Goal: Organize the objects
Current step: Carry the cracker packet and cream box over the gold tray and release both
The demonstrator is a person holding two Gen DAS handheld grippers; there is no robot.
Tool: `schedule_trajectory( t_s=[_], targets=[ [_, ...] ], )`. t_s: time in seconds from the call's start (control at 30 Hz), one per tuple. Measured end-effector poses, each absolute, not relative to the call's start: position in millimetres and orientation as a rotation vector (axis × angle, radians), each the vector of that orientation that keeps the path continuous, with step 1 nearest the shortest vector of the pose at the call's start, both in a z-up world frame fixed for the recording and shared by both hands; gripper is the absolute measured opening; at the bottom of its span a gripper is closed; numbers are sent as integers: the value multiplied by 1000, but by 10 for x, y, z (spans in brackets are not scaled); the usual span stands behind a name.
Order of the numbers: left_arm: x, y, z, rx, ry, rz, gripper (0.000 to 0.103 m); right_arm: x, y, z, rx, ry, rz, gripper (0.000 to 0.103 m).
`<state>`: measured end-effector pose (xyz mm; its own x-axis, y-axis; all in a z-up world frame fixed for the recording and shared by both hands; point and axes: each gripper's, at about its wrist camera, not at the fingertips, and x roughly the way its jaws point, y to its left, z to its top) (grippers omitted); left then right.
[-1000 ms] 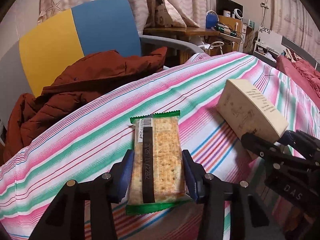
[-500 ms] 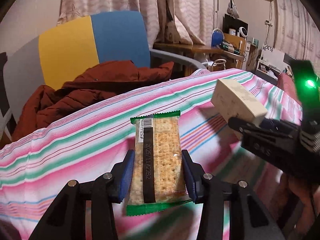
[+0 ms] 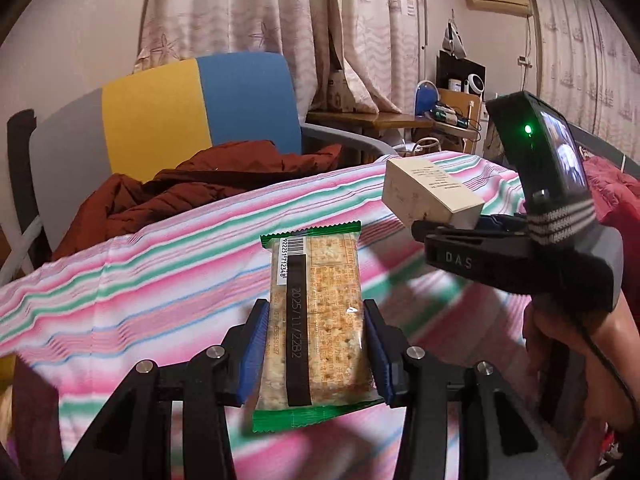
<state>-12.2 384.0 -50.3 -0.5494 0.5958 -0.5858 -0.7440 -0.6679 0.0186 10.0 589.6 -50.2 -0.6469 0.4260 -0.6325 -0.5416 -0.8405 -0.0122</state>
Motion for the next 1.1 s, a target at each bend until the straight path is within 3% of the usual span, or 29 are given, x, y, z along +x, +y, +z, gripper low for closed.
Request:
schedule_trajectory(
  t_s=[0.6, 1.1],
  targets=[
    [186, 2770, -404, -777, 76, 2235, 46, 574, 4727, -231, -959, 339, 2614, 51],
    [668, 1730, -129, -750, -36, 2260, 46, 711, 3827, -160, -1020, 398, 2758, 51]
  ],
)
